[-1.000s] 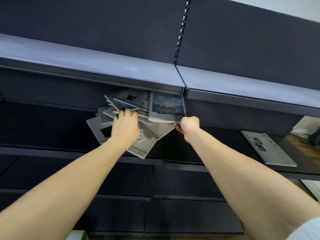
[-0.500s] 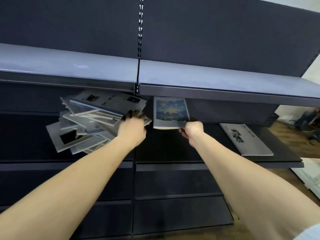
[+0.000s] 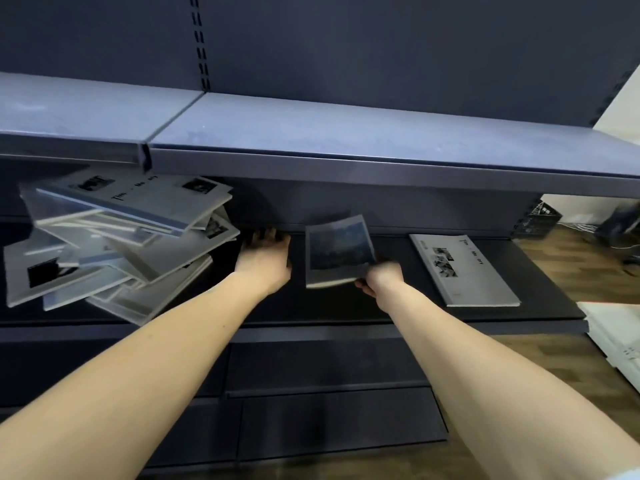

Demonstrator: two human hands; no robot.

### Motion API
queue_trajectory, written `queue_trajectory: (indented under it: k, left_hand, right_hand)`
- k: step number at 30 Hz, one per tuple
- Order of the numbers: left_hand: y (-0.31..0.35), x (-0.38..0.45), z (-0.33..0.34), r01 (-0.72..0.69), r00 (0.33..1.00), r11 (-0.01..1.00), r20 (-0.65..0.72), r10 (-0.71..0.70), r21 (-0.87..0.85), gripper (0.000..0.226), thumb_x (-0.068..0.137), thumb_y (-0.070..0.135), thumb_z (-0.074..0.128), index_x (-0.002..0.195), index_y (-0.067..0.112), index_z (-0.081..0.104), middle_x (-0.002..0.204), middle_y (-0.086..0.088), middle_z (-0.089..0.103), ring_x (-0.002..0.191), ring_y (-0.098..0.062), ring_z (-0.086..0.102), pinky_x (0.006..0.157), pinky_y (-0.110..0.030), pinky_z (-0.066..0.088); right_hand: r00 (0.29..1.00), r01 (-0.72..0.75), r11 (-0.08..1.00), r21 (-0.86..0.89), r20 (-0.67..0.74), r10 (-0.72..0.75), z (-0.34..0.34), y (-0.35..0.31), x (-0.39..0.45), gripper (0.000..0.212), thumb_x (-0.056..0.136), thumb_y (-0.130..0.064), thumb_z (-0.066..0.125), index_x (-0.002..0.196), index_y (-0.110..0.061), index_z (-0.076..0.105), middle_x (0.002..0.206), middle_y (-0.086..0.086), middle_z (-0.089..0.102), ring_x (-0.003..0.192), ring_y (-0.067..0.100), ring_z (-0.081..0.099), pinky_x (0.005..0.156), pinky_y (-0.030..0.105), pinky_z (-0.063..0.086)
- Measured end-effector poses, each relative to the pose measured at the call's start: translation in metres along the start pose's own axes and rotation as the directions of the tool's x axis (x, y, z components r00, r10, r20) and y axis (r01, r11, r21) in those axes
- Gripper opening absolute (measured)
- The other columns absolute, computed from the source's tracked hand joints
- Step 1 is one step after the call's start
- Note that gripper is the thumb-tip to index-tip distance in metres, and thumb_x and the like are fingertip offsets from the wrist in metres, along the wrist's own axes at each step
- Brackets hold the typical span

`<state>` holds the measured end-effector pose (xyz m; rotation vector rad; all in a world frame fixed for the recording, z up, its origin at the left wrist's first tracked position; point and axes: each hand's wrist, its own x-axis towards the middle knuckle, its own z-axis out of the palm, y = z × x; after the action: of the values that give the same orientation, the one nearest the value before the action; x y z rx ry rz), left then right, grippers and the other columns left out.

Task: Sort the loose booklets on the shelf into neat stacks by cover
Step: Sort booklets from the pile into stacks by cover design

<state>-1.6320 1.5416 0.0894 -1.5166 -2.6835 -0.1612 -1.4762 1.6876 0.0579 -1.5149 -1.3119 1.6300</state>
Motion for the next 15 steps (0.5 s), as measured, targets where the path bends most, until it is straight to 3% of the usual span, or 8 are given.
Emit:
queue_trajectory:
  k: [3,7,10,15]
  left_hand:
    - [0.013,0.004,0.006,0.026,0.999,1.000,0.038,-0.026,0.014,0.052,0.094,0.029,0.050,0.143,0.016,0.038,0.148,-0.011,0.034,0.133,-0.035,0.034,0.107,-0.042,0.035]
    - [0.023,0.002,0.020,0.061,0.993,0.998,0.099,-0.063,0.022,0.054,0.096,0.031,0.050,0.146,0.018,0.036,0.150,-0.010,0.032,0.136,-0.034,0.032,0.107,-0.042,0.035]
    - [0.024,0.002,0.030,0.073,0.989,0.997,0.128,-0.078,0.038,0.054,0.096,0.032,0.050,0.146,0.019,0.035,0.149,-0.010,0.034,0.136,-0.034,0.033,0.109,-0.043,0.034]
    - [0.021,0.012,0.038,0.090,0.983,0.995,0.159,-0.095,0.037,0.052,0.096,0.032,0.049,0.146,0.020,0.036,0.147,-0.009,0.036,0.134,-0.034,0.035,0.107,-0.041,0.034]
  right_hand:
    - [0.997,-0.008,1.000,0.005,0.077,0.008,-0.011,0.010,0.013,0.039,0.103,-0.001,0.038,0.141,0.003,0.044,0.138,0.026,0.052,0.071,0.016,0.055,0.051,0.022,0.054]
    - [0.992,-0.045,0.998,-0.031,0.114,0.049,-0.009,0.023,0.024,0.039,0.102,-0.002,0.043,0.141,-0.009,0.047,0.133,0.022,0.055,0.096,0.034,0.061,0.036,0.018,0.046]
    - [0.987,-0.063,0.997,-0.036,0.148,0.067,-0.003,0.026,0.028,0.037,0.103,-0.005,0.045,0.139,-0.011,0.049,0.130,0.020,0.058,0.095,0.033,0.063,0.037,0.019,0.048]
    - [0.981,-0.120,0.992,-0.041,0.150,0.125,0.009,0.031,0.041,0.041,0.104,-0.006,0.045,0.144,-0.015,0.044,0.134,0.019,0.055,0.111,0.037,0.062,0.037,0.020,0.049]
